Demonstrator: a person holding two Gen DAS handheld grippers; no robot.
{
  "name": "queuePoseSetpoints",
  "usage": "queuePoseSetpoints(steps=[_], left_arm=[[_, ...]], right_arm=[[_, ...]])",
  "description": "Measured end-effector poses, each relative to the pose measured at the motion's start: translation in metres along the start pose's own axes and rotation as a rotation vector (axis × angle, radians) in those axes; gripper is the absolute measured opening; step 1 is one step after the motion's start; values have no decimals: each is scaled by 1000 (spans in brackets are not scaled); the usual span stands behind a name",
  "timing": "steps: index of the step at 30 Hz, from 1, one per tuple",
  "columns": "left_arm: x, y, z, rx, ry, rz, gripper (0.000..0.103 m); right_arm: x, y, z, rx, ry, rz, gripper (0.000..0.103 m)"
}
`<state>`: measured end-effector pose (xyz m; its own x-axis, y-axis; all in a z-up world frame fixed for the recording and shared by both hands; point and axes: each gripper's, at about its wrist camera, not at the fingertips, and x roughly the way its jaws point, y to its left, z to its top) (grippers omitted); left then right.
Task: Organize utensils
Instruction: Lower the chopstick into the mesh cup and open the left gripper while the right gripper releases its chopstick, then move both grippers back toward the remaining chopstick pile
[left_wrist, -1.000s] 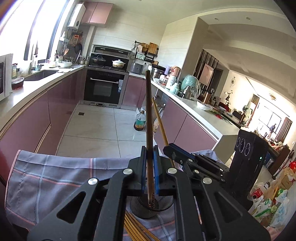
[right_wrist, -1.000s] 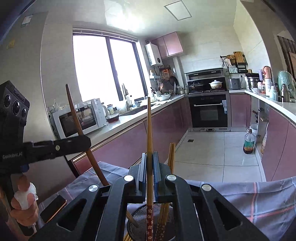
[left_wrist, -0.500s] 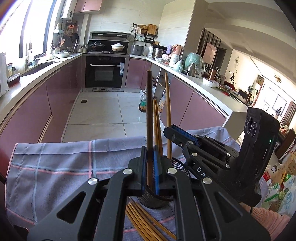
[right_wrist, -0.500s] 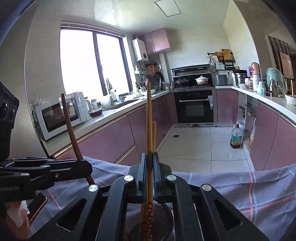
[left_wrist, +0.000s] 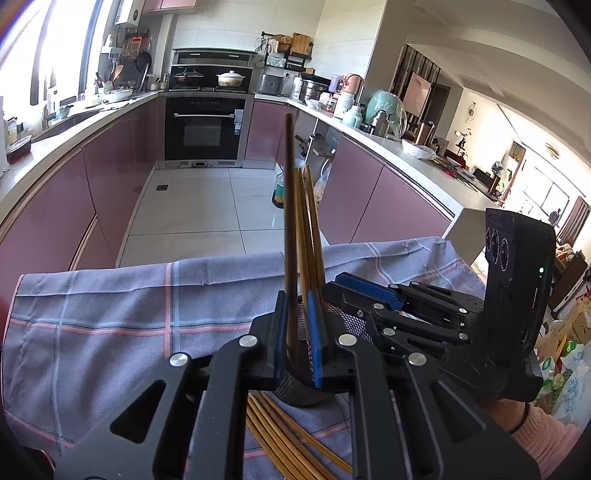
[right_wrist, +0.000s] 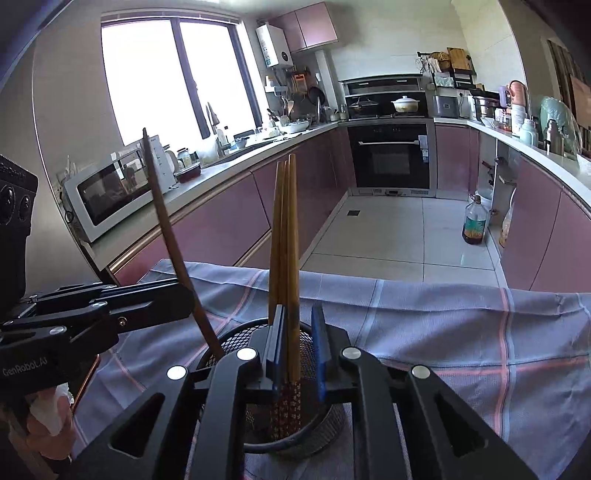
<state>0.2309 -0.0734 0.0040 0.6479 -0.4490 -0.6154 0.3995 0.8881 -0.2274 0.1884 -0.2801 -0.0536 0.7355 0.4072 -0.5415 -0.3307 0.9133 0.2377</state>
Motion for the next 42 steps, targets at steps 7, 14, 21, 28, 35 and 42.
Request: queuePoseSetpoints(steps=[7, 14, 21, 28, 35, 42], left_arm=[[-1, 6, -18, -22, 3, -5, 13], [-22, 15, -50, -40, -27, 47, 22], [-37, 20, -83, -35, -20, 107, 30], [-35, 23, -119, -31, 52, 119, 32], [-17, 23, -150, -44, 144, 95, 32], [-2, 18, -165, -51, 206, 69, 32]], right_arm=[[-16, 0, -6, 3, -20, 17, 19], [-43, 11, -16, -34, -52, 50, 30], [-64, 30, -36, -107, -32, 106, 30], [-59, 36, -63, -128, 61, 108, 30], [-41, 41, -91, -144, 180, 90, 30], [-30, 43, -109, -143, 242, 73, 30]])
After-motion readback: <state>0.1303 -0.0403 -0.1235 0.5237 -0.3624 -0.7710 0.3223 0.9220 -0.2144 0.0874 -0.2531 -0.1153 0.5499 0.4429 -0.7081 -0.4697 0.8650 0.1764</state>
